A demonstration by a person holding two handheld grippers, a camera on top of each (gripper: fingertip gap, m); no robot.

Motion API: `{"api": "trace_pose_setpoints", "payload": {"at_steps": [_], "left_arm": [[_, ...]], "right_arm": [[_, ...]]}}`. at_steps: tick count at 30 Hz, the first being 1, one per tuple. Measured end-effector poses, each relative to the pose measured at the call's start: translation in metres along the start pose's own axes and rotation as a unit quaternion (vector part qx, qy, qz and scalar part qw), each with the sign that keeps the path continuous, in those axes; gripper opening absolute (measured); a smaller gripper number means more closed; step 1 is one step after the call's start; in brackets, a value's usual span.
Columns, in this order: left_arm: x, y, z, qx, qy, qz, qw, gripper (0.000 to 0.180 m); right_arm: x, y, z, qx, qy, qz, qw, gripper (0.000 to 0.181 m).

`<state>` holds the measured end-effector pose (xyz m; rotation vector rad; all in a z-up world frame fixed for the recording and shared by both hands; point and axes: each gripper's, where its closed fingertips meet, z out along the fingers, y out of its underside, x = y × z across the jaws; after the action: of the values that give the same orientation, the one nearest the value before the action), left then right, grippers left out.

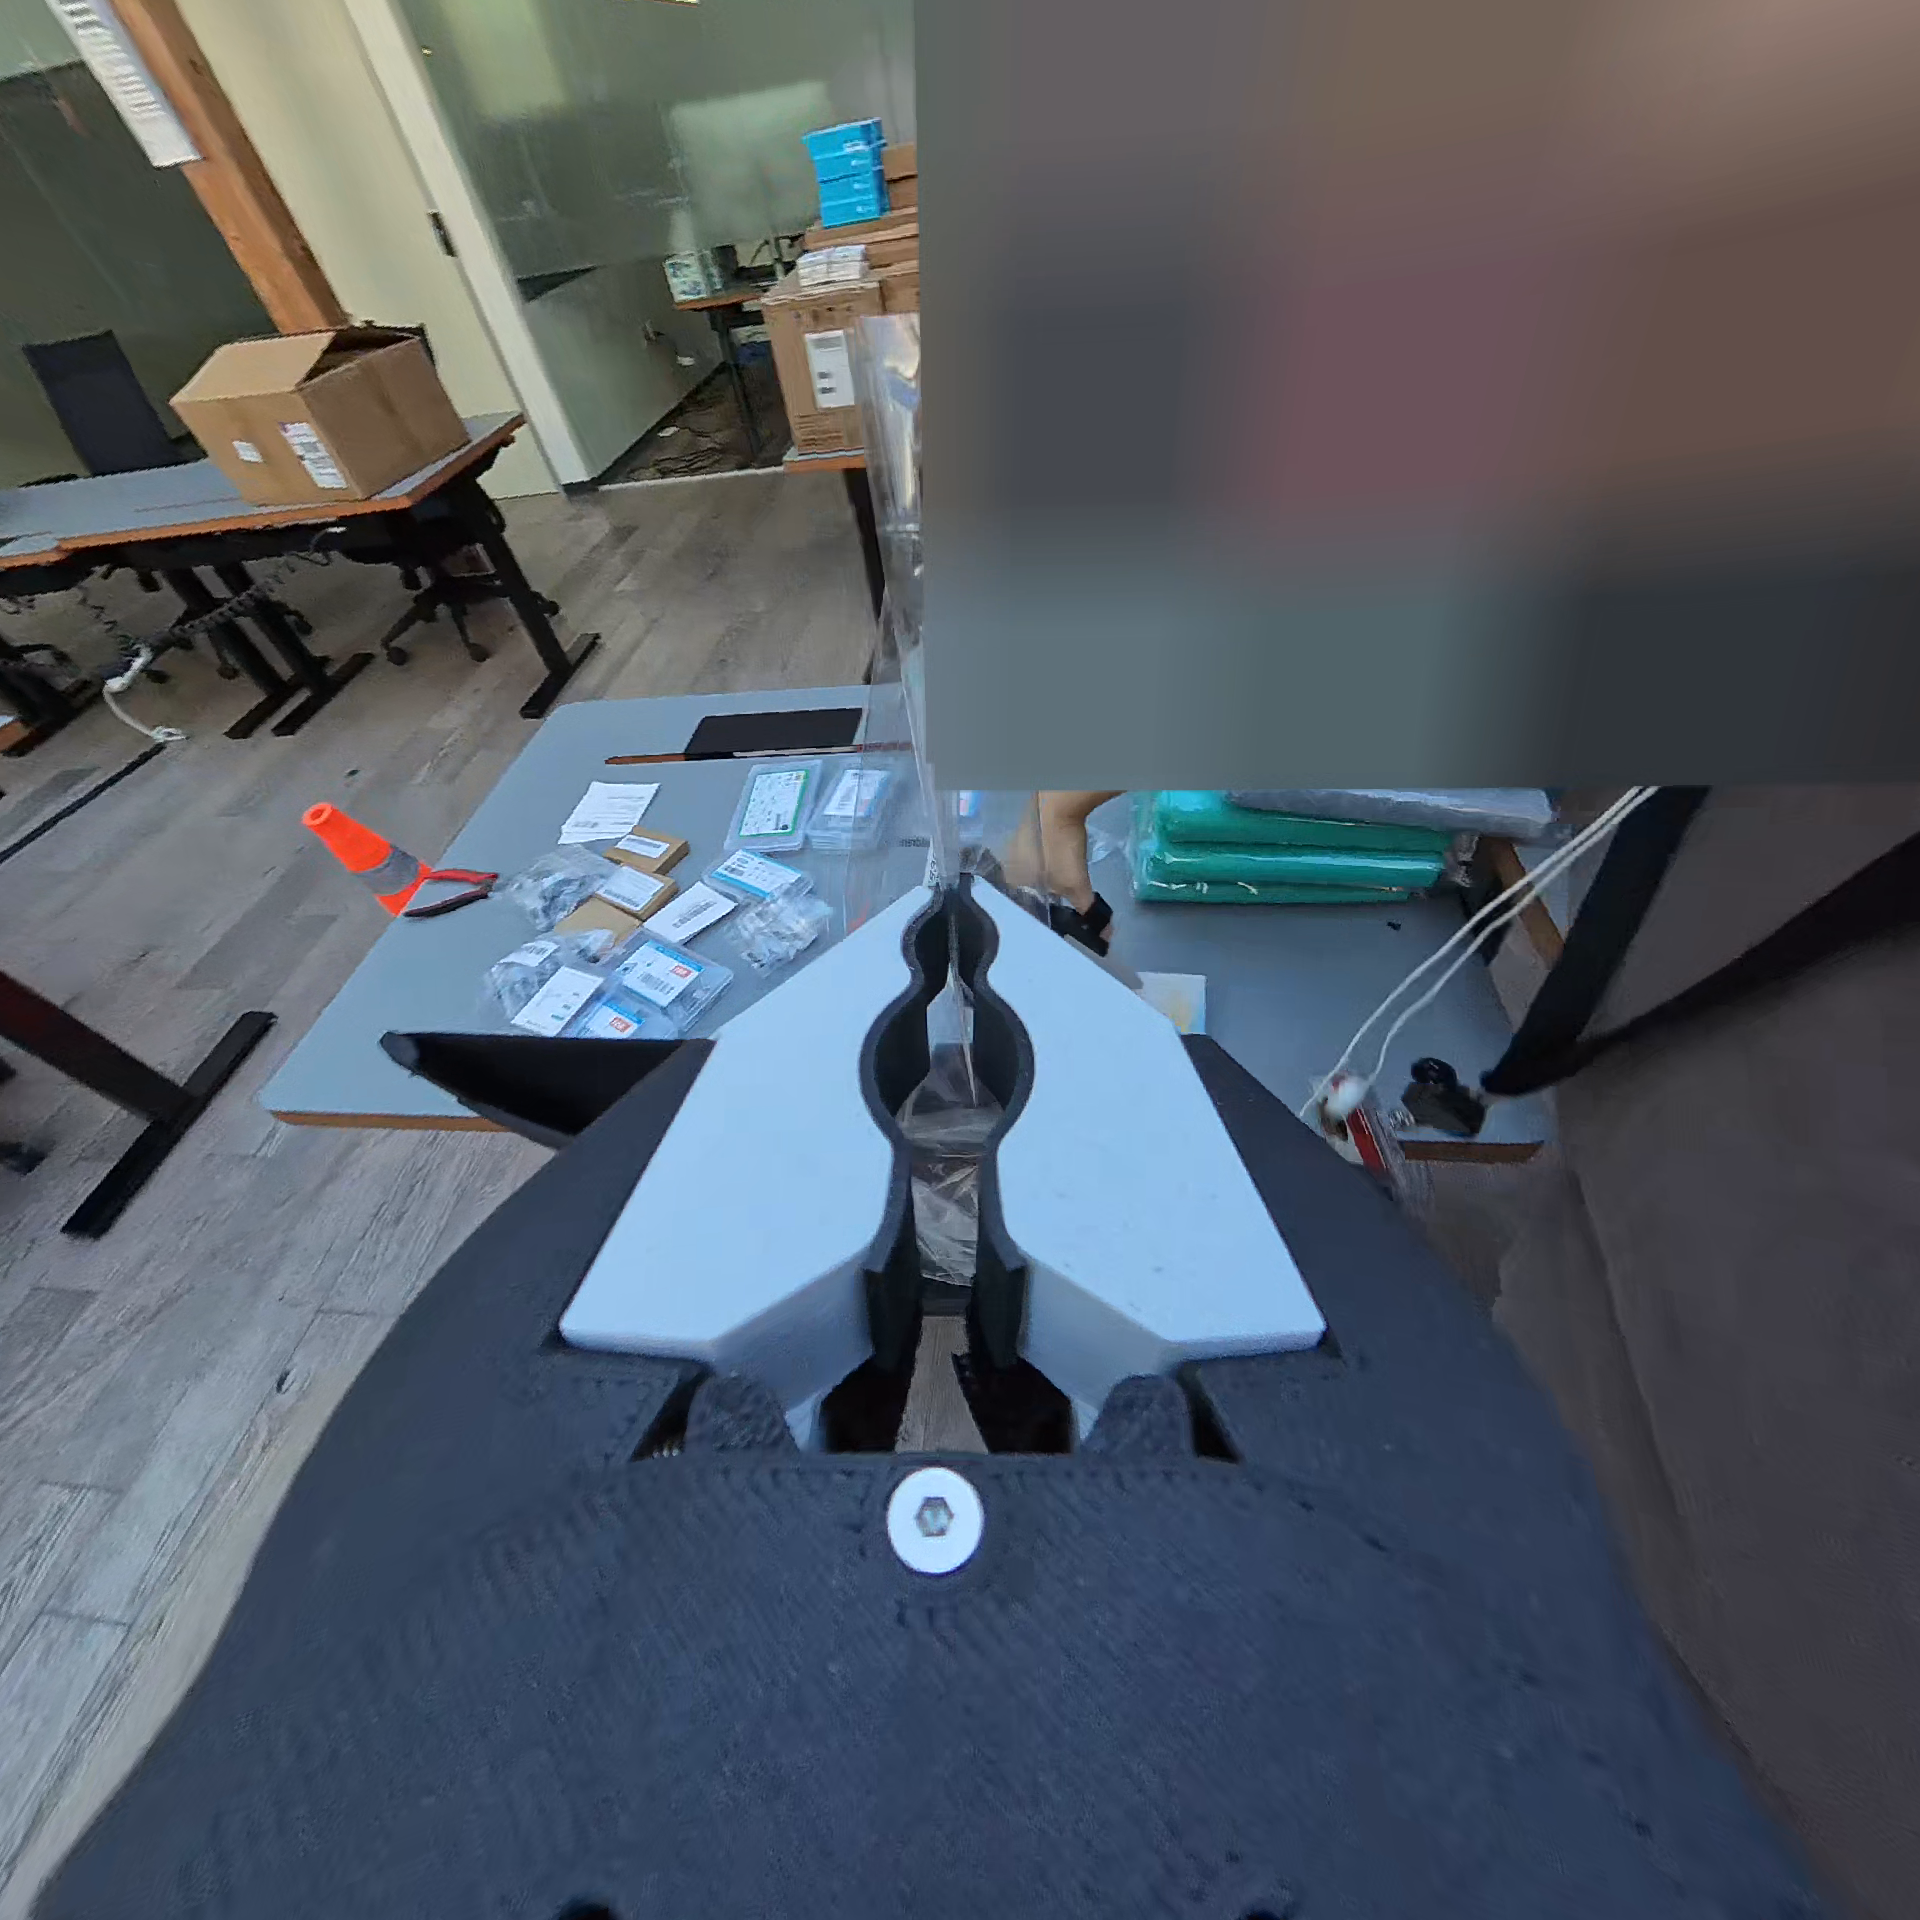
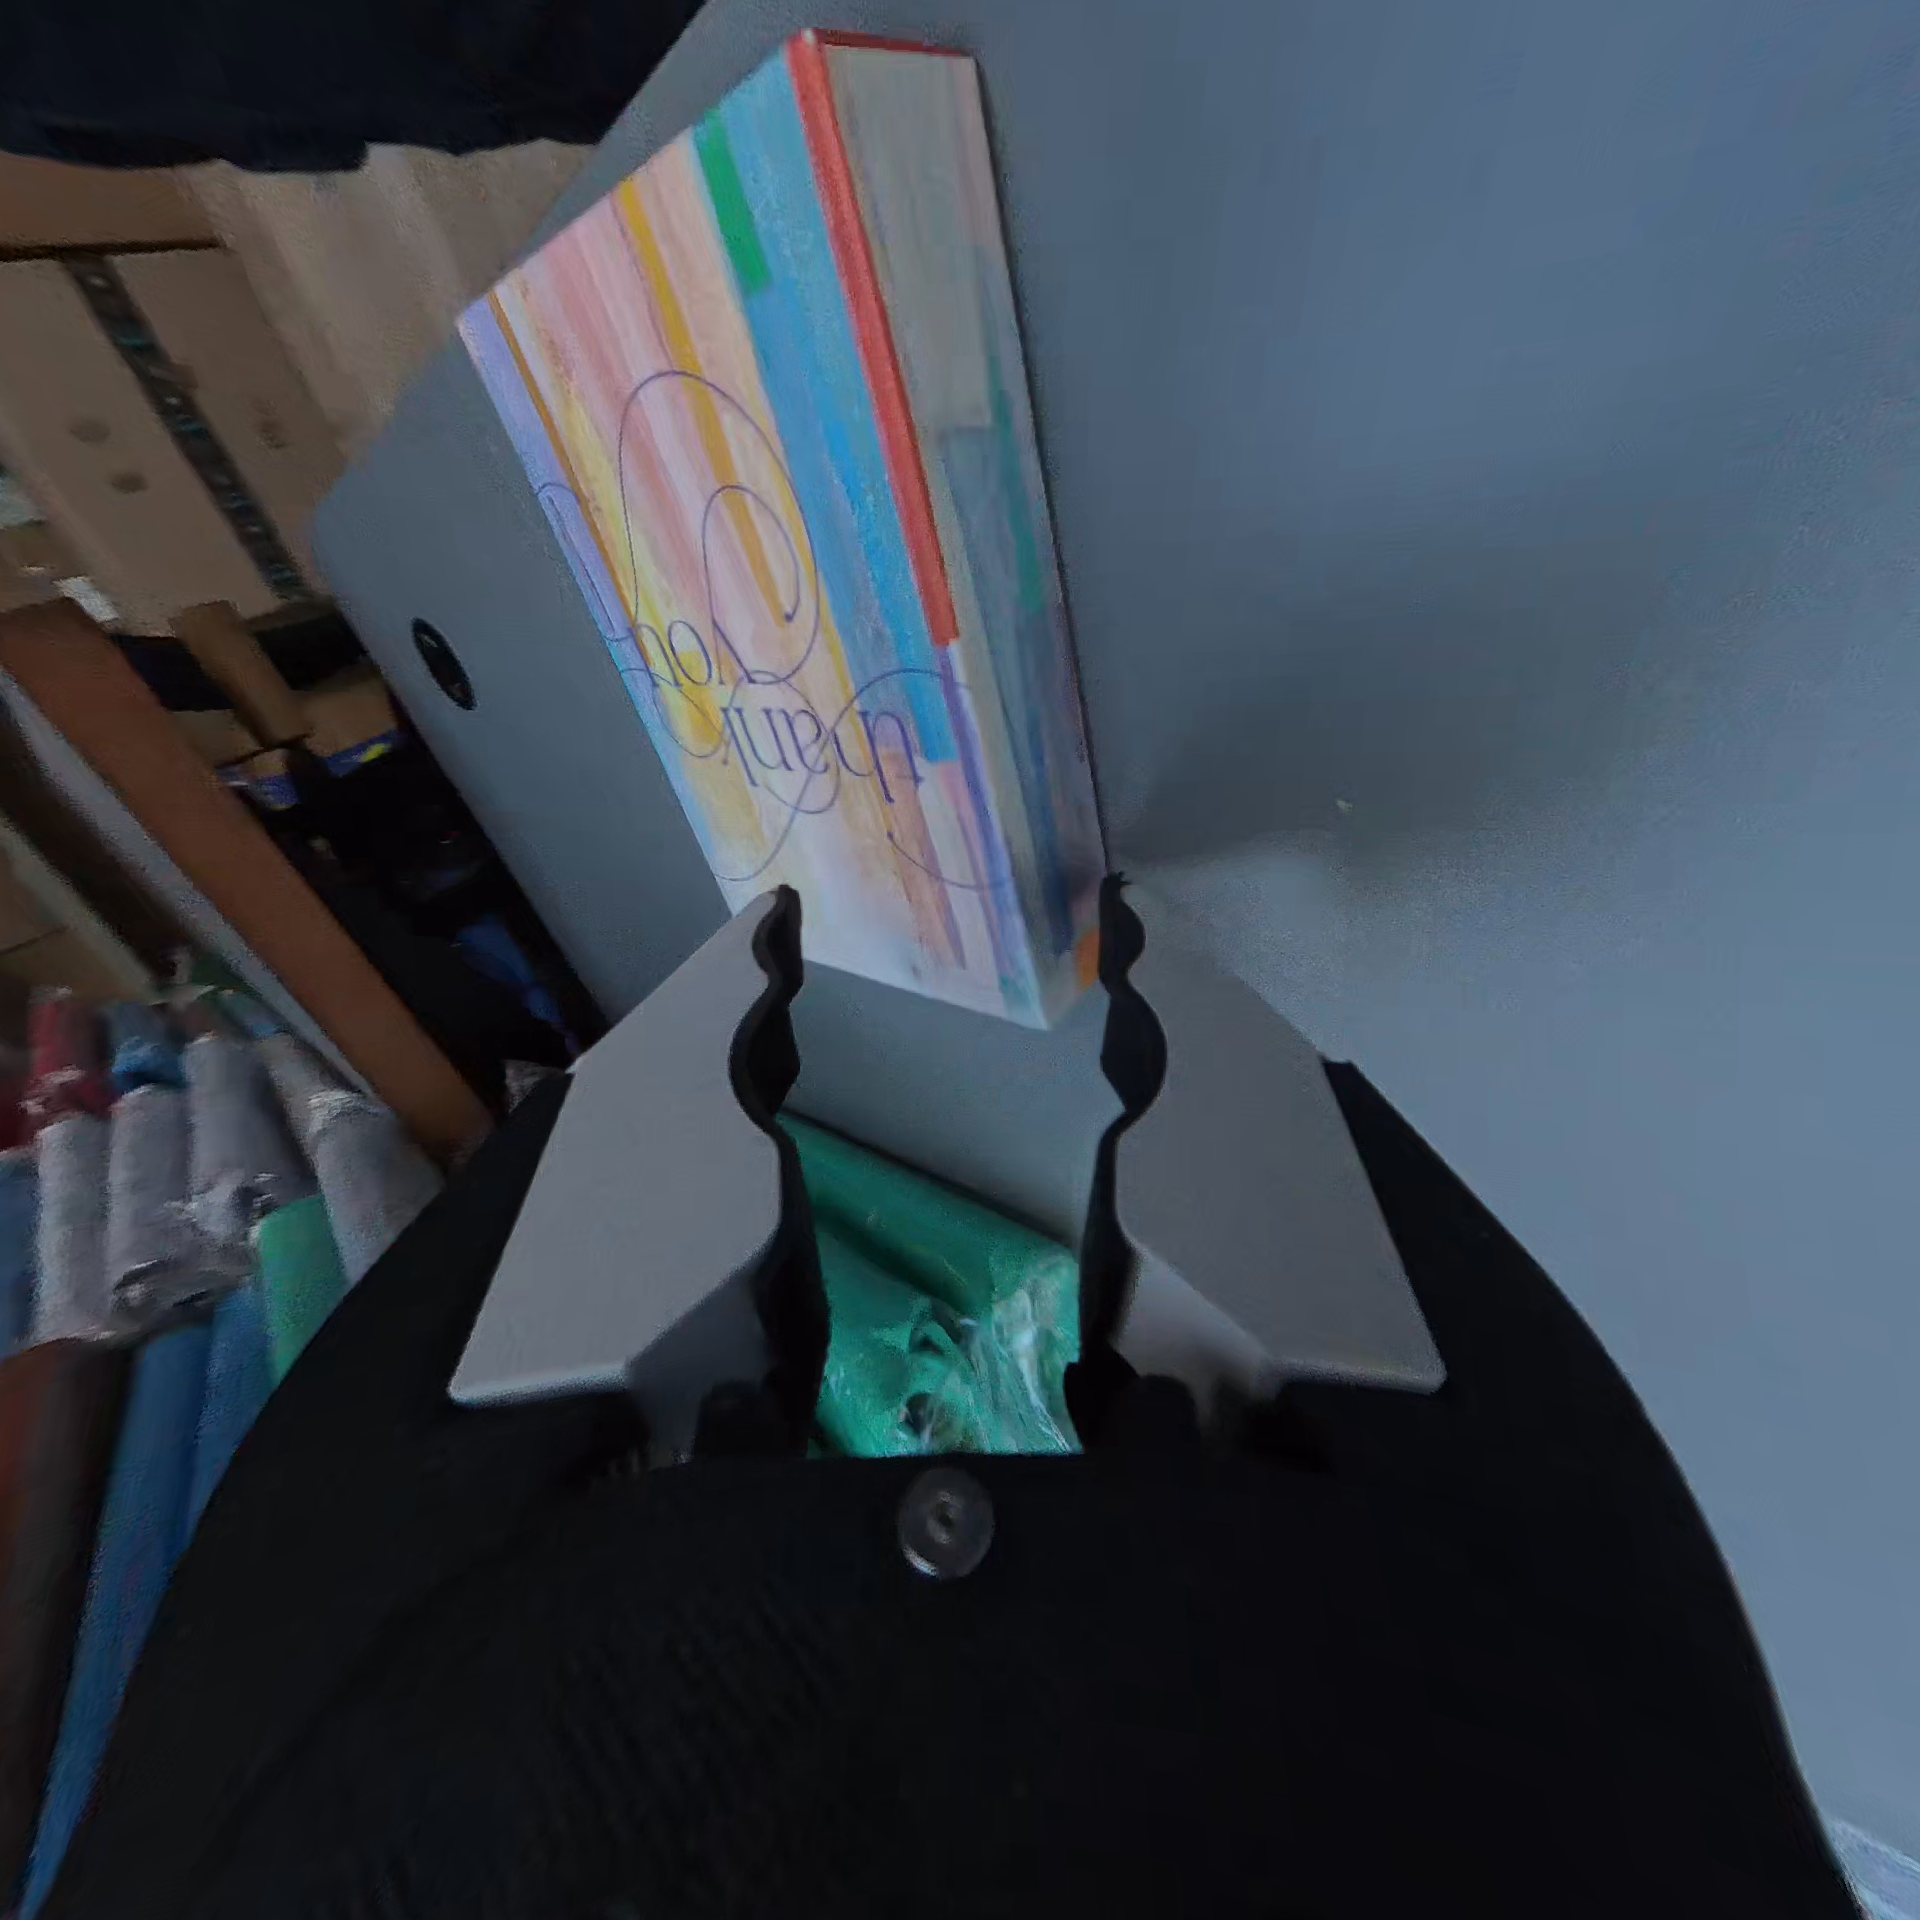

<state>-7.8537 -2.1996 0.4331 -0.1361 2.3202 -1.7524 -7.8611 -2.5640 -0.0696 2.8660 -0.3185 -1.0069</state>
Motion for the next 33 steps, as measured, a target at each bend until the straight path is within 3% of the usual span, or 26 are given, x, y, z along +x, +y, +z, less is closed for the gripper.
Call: {"api": "trace_pose_setpoints", "payload": {"at_steps": [4, 7, 8, 10, 12, 14, 16, 18, 21, 24, 28, 29, 30, 33], "left_arm": [[0.002, 0.004, 0.007, 0.019, 0.046, 0.025, 0.998, 0.000], [0.009, 0.004, 0.006, 0.060, 0.100, 0.032, 0.993, 0.000], [0.012, 0.004, 0.004, 0.076, 0.119, 0.031, 0.990, 0.000], [0.020, 0.004, 0.001, 0.103, 0.171, 0.018, 0.980, 0.000], [0.036, -0.002, -0.007, 0.141, 0.249, -0.011, 0.958, 0.000], [0.054, -0.015, -0.018, 0.176, 0.328, -0.053, 0.927, 0.000], [0.078, -0.030, -0.025, 0.189, 0.409, -0.097, 0.888, 0.000], [0.115, -0.044, -0.033, 0.169, 0.501, -0.134, 0.838, 0.000], [0.185, -0.060, -0.047, 0.128, 0.597, -0.127, 0.782, 0.000], [0.268, -0.072, -0.067, 0.090, 0.661, -0.097, 0.739, 0.000], [0.396, -0.087, -0.113, 0.075, 0.731, -0.065, 0.675, 0.000], [0.432, -0.089, -0.125, 0.074, 0.744, -0.055, 0.662, 0.000], [0.470, -0.089, -0.139, 0.071, 0.756, -0.047, 0.648, 0.000], [0.588, -0.089, -0.189, 0.063, 0.801, -0.037, 0.595, 0.000]], "right_arm": [[0.014, 0.001, -0.056, 0.053, 0.200, 0.017, 0.978, 0.049], [-0.019, -0.016, -0.123, 0.208, 0.370, 0.110, 0.899, 0.052], [-0.043, -0.017, -0.149, 0.259, 0.435, 0.147, 0.850, 0.053], [-0.113, -0.008, -0.199, 0.345, 0.560, 0.234, 0.716, 0.054], [-0.211, -0.019, -0.227, 0.456, 0.597, 0.289, 0.593, 0.054], [-0.316, -0.065, -0.248, 0.618, 0.558, 0.258, 0.490, 0.063], [-0.421, -0.118, -0.263, 0.767, 0.479, 0.158, 0.397, 0.072], [-0.493, -0.143, -0.260, 0.835, 0.423, 0.116, 0.334, 0.081], [-0.563, -0.162, -0.235, 0.834, 0.440, 0.129, 0.306, 0.080], [-0.641, -0.177, -0.198, 0.805, 0.494, 0.153, 0.290, 0.054], [-0.748, -0.165, -0.120, 0.763, 0.556, 0.248, 0.217, 0.050], [-0.779, -0.165, -0.096, 0.761, 0.559, 0.265, 0.198, 0.041], [-0.812, -0.171, -0.071, 0.754, 0.566, 0.270, 0.194, 0.004], [-0.913, -0.177, 0.012, 0.731, 0.585, 0.316, 0.156, 0.000]]}}
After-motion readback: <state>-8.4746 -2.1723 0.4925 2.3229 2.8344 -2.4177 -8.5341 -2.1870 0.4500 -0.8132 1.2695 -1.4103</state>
